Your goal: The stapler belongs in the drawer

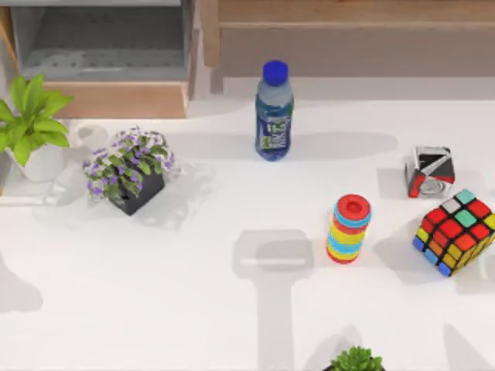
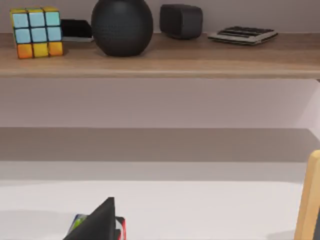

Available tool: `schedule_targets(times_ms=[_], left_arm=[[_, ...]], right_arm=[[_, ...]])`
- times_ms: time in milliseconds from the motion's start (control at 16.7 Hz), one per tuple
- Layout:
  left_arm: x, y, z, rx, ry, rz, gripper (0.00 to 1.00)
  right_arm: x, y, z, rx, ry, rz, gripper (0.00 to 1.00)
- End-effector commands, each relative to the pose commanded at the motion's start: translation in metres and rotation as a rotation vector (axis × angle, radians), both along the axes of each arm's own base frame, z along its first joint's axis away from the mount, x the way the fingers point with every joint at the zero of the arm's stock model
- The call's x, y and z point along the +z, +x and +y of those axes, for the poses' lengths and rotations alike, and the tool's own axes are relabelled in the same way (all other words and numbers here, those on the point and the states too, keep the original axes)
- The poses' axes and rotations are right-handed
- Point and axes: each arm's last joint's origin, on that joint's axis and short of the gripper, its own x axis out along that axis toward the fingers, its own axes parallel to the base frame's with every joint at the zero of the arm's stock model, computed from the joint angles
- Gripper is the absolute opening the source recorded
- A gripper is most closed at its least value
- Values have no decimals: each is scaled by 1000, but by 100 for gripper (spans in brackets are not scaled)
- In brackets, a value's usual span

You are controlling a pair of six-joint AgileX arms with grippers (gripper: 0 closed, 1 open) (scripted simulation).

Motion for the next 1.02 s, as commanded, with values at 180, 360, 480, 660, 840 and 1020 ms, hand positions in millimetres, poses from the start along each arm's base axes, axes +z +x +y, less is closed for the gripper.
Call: schedule_targets(times_ms=[180, 360, 480, 660, 840, 1020], left_arm=[[1, 1, 1, 3, 2, -1, 100], [0, 15, 0, 0, 0, 0, 100], [0, 24, 0, 0, 0, 0, 100], [0, 25, -1, 0, 0, 0, 100], [0, 25, -1, 0, 0, 0, 85], [0, 25, -1, 0, 0, 0, 62]], right_arm=[[0, 0, 0, 0, 0, 0, 100], [0, 0, 0, 0, 0, 0, 100], [0, 0, 0, 0, 0, 0, 100], [0, 0, 0, 0, 0, 0, 100], [0, 0, 0, 0, 0, 0, 100], [0, 0, 0, 0, 0, 0, 100]])
